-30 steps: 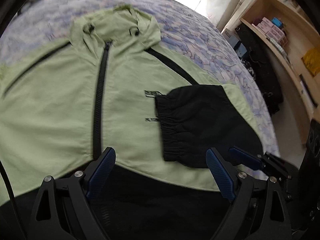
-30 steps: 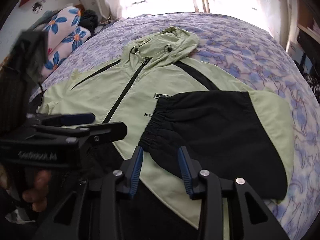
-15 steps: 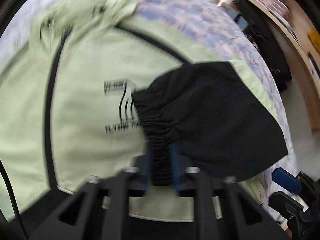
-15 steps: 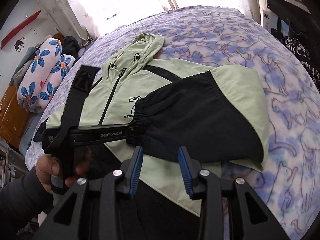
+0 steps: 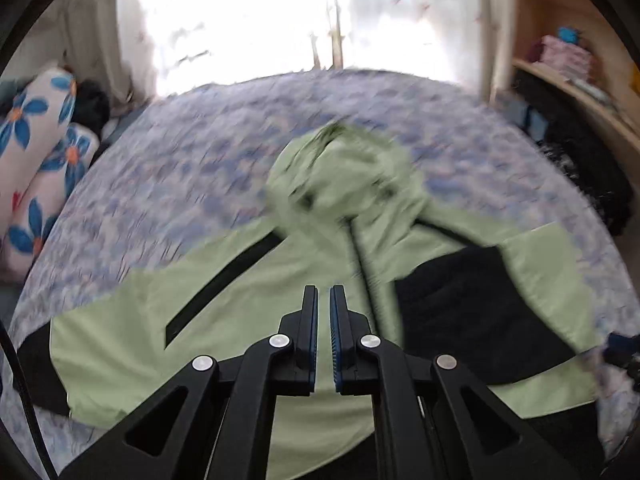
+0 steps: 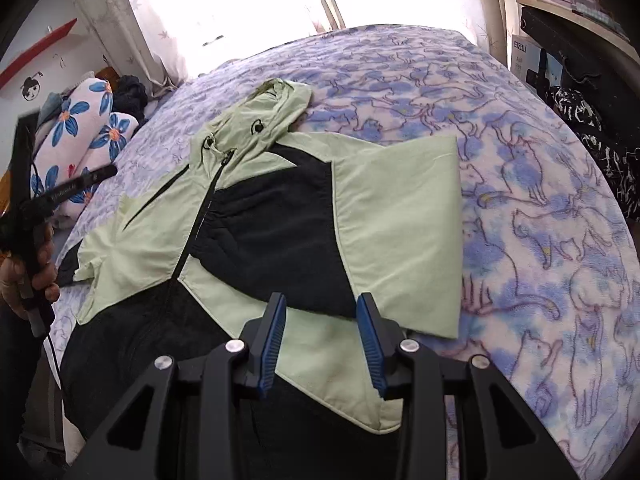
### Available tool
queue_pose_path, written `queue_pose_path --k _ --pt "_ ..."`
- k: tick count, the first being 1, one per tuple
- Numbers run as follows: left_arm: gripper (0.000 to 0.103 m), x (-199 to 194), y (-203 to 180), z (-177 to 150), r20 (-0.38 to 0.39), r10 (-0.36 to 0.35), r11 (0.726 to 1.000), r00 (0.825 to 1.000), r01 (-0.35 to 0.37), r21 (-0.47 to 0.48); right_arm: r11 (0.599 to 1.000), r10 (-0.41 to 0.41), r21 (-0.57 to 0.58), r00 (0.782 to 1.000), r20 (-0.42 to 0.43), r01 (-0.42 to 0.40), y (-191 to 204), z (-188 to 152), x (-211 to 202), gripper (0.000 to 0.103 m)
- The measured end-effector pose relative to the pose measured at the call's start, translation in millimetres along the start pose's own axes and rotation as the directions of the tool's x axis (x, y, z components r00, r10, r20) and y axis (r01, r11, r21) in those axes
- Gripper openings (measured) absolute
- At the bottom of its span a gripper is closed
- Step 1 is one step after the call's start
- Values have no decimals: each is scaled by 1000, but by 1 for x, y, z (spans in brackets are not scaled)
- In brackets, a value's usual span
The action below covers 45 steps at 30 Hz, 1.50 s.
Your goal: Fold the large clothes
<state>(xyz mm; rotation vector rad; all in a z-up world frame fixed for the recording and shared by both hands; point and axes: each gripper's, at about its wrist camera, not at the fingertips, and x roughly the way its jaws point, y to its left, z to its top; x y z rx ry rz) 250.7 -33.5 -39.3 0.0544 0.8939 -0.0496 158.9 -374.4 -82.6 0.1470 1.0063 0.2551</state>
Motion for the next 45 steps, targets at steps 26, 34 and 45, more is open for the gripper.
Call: queue_pose_path --k 26,34,45 --pt "22 117 -100 -28 -175 -154 973 972 180 144 999 -11 35 1000 -25 12 -8 -3 15 37" --pt "19 56 -50 1 -15 -131 988 991 132 85 994 -26 109 1000 0 26 -31 1 11 37" --pt "26 84 41 -16 -141 24 998 990 -16 55 991 -58 118 997 -47 63 -34 19 40 46"
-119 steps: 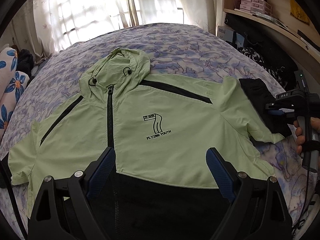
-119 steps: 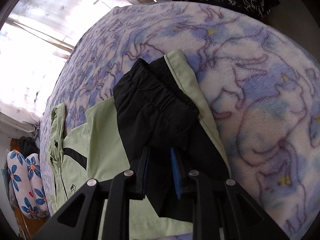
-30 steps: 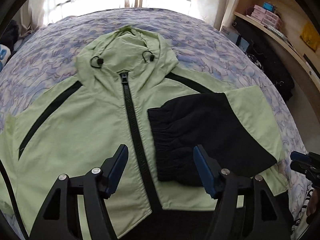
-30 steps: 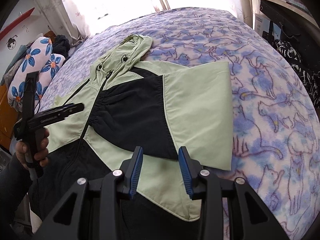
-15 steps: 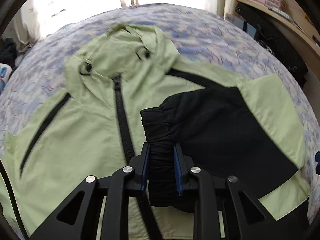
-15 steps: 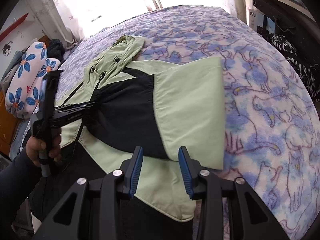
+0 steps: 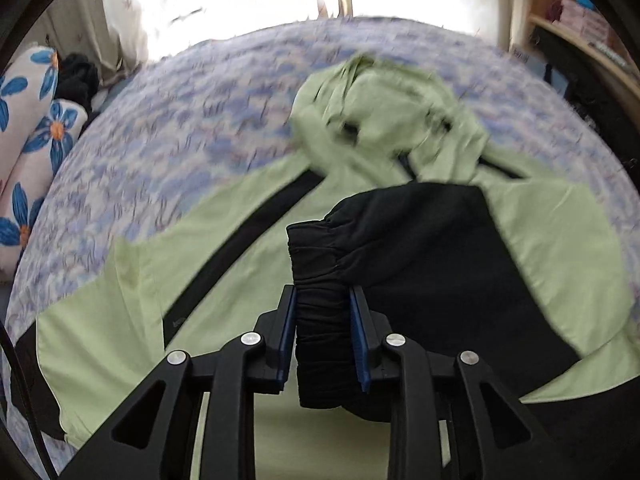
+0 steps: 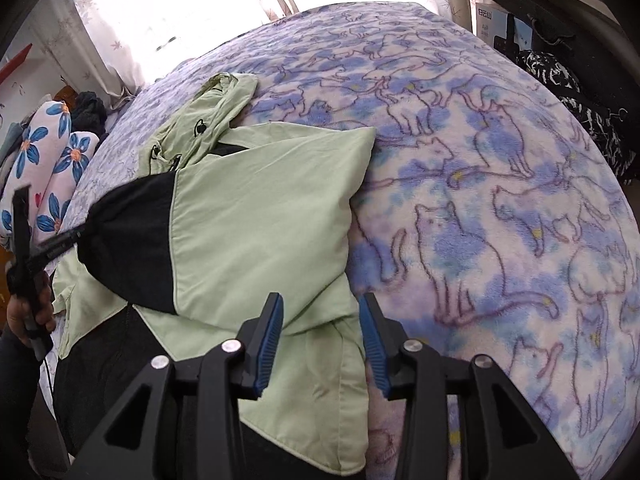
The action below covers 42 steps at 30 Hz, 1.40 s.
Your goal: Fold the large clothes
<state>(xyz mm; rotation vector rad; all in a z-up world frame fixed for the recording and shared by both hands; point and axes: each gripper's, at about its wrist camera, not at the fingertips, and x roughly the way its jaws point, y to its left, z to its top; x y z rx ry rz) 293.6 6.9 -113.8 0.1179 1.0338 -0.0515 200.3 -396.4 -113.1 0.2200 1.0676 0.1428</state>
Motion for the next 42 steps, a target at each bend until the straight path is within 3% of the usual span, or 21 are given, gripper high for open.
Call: queue_pose_path --k 4,7,8,17,18,20,21,22,23,24,26,28,31,33,34,37,39,42 --pt "35 22 14 -6 -59 -65 995 996 60 -84 1000 17 14 1000 3 -17 3 19 12 49" --pt "59 28 24 -2 -53 -129 980 990 119 -160 998 34 46 999 2 -34 1 38 24 49" --pt "61 29 26 -1 -42 -133 977 990 123 -173 997 37 61 999 2 -37 -2 46 30 49" --pt "61 57 30 13 -69 -200 960 977 182 -214 978 9 209 1000 -23 -4 -34 100 87 49" --pt "59 59 28 14 -73 -205 959 976 185 -213 973 24 232 999 -32 -16 -39 102 92 49" --pt "42 62 23 17 -73 -205 961 976 186 -203 962 49 269 998 -50 -34 -46 107 106 49" --pt "39 62 22 18 -71 -197 964 978 179 -198 961 52 275 998 -48 -36 -47 107 111 49" --pt "32 61 19 20 -62 -184 967 981 169 -190 963 50 267 998 -37 -38 -46 106 113 45" --pt "29 60 17 21 -50 -178 969 983 166 -183 972 10 234 1000 -23 -4 -43 107 112 11" --pt "28 57 15 24 -34 -182 969 983 173 -174 980 -38 195 999 -6 39 -38 109 109 3" --pt "27 49 11 26 12 -179 971 984 179 -162 986 -72 154 996 53 63 -35 112 101 2" --pt "27 51 5 26 24 -151 979 988 153 -135 985 -92 148 994 55 83 -39 112 105 2" --pt "30 63 -1 22 -13 -104 988 994 102 -115 982 -122 142 993 0 120 -39 109 115 5" --pt "30 59 3 20 -15 -114 985 993 111 -133 980 -82 178 996 -19 84 -41 107 106 8" --pt "30 55 6 20 -20 -127 982 992 123 -144 981 -38 191 999 -27 42 -43 105 99 15" --pt "38 37 15 16 -29 -158 978 987 152 -144 988 50 147 998 -38 -44 -39 86 69 49" --pt "48 25 21 8 -21 -161 977 987 156 -142 996 51 80 997 -54 -47 -33 68 50 51" --pt "50 18 27 -7 -35 -179 975 983 172 -142 998 52 39 995 -85 -49 -28 40 35 51"
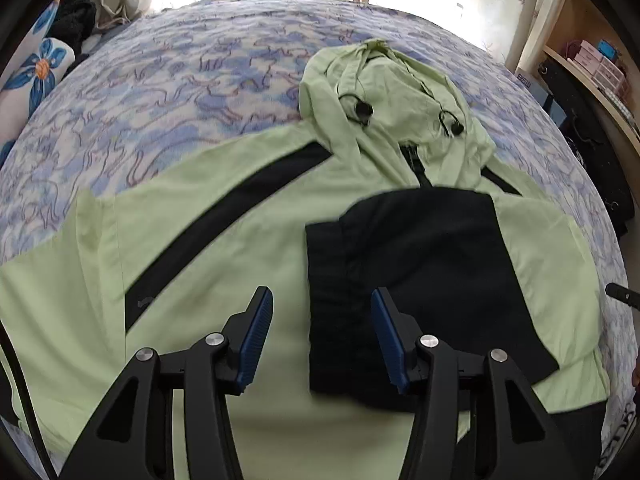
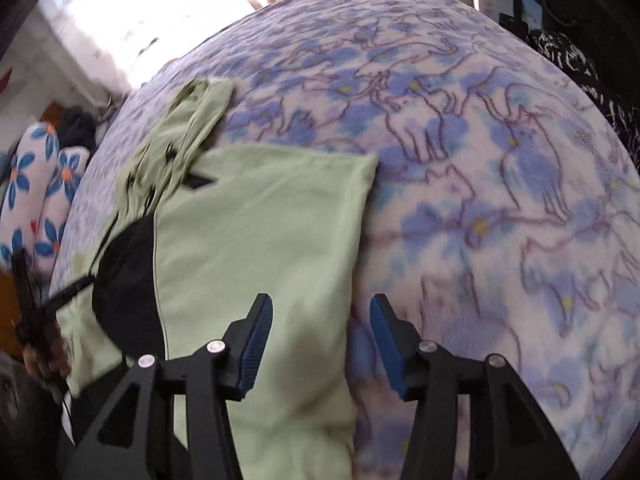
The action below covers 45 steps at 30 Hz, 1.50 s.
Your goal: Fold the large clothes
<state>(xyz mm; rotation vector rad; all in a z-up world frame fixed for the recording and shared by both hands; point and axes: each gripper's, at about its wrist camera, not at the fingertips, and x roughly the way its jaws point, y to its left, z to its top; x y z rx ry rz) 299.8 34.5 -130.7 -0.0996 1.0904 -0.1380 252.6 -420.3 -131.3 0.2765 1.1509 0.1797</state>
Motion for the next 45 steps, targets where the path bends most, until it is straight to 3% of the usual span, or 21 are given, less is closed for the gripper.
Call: queue_pose_path --k 3,6,7,8,9,11,14,18,21,22,25,30,33,35,38,40,43,45 --pt "49 6 0 -14 -39 -2 1000 999 2 10 1000 -2 -17 1000 -22 2 2 -18 3 51" --pt "30 12 -5 -25 -69 -26 1000 997 26 -2 1000 -12 -16 999 -42 11 5 -29 16 51" --pt "30 12 -8 -27 -67 -15 1000 998 15 -1 1000 -19 -21 998 -52 18 5 -33 19 44" --pt "28 9 -13 -29 -50 9 1000 999 -9 12 998 -62 -36 997 -52 61 7 -35 21 16" --pt "28 6 -17 -31 -39 14 1000 999 -13 22 993 -111 -50 993 -32 109 8 -37 18 8" --pt "28 0 -23 -37 -16 9 999 1000 -9 36 987 -155 -37 988 -1 155 4 -41 12 7" --pt "29 11 -26 -47 -55 43 997 998 -39 71 976 -215 -34 975 -48 214 -3 -46 20 7" --pt "30 -6 -30 -45 -32 74 994 997 -71 80 960 -279 -29 960 2 278 11 -42 -7 8" --pt "30 -30 -31 -43 2 72 995 997 -72 76 965 -253 -43 964 81 257 34 -42 -30 8" --pt "35 -39 -33 -43 28 82 994 996 -83 77 967 -245 -53 965 92 250 41 -42 -33 8" --pt "70 -53 -43 -42 59 124 988 991 -129 90 978 -187 -78 978 91 194 68 -42 -30 8" --pt "71 -59 -78 -44 137 69 988 988 -86 127 988 -73 -127 995 73 82 127 -36 5 8" --pt "71 -48 -88 -46 137 35 995 990 -48 91 991 -23 -132 998 60 30 151 -38 29 8" --pt "71 -32 -92 -48 113 49 996 992 -57 73 991 -26 -128 999 43 31 158 -40 46 8" --pt "67 -5 -93 -55 53 87 993 995 -91 76 987 -92 -134 996 16 93 154 -44 65 8" --pt "56 11 -86 -59 15 129 988 992 -130 84 979 -152 -134 987 41 157 139 -44 66 2" --pt "45 9 -71 -59 25 85 993 996 -86 79 930 -342 -111 936 86 350 105 -41 54 2" --pt "43 8 -66 -58 17 64 995 998 -65 77 909 -407 -63 910 83 412 74 -40 45 2"
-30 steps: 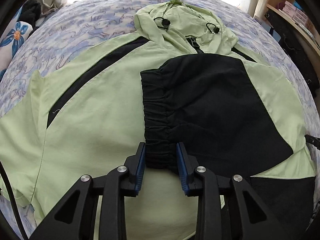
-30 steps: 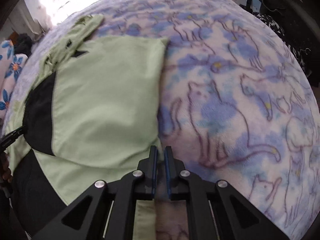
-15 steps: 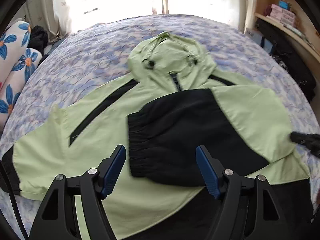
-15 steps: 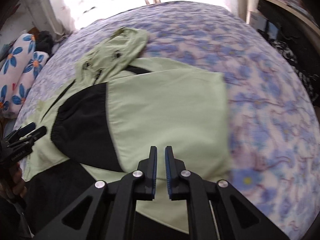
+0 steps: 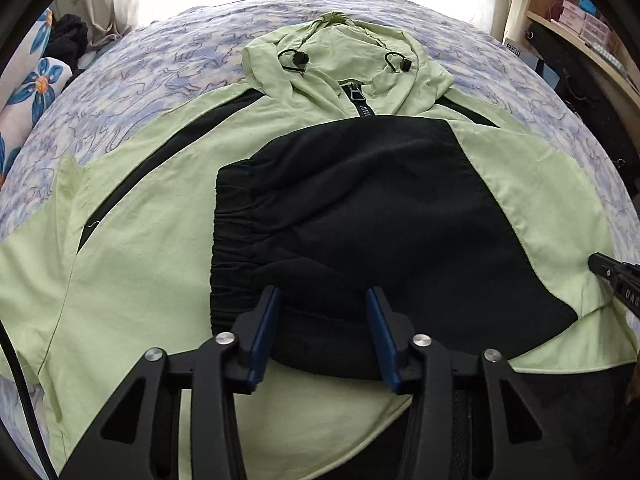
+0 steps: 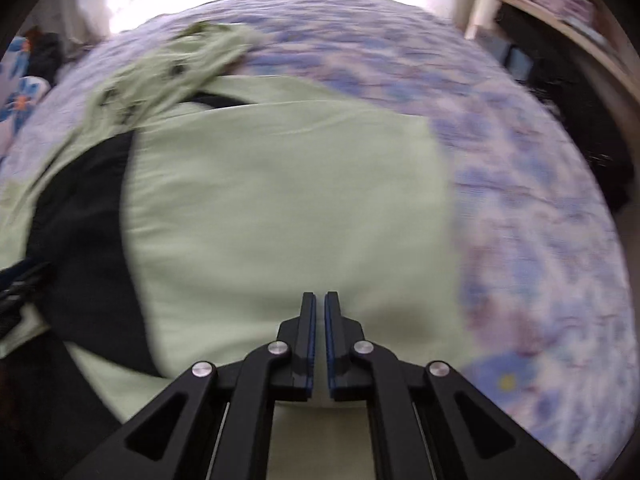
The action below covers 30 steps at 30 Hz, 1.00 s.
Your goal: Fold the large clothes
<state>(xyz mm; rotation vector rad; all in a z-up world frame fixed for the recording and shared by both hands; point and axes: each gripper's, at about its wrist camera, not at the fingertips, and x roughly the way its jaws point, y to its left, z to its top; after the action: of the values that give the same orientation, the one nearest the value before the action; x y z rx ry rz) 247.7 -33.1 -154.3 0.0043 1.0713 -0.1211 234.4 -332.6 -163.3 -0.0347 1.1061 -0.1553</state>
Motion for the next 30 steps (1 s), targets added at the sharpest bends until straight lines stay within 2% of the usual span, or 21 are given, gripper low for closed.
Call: queue_pose_path --k 3,5,8,10,18,30 --pt "42 -3 4 1 -6 -20 1000 1000 20 -14 998 9 69 1000 -21 -8 -33 -2 -2 1" --pt "44 -7 5 1 -10 -27 999 1000 27 -28 996 -44 81 999 -25 46 -41 -4 -7 2" --pt "52 -14 4 0 -5 -27 999 1000 27 -37 993 -5 114 1000 -29 8 -46 -11 -14 2" --pt "56 -21 2 -3 -2 -15 999 1000 15 -30 993 18 120 1000 -23 -15 -46 -15 -19 2" --pt "56 -56 6 -14 25 -27 999 999 27 -24 990 87 114 996 -1 -87 -27 -32 -48 2" --pt "56 -110 10 -51 68 -30 1000 997 30 0 989 123 86 992 10 -123 2 -66 -92 2"
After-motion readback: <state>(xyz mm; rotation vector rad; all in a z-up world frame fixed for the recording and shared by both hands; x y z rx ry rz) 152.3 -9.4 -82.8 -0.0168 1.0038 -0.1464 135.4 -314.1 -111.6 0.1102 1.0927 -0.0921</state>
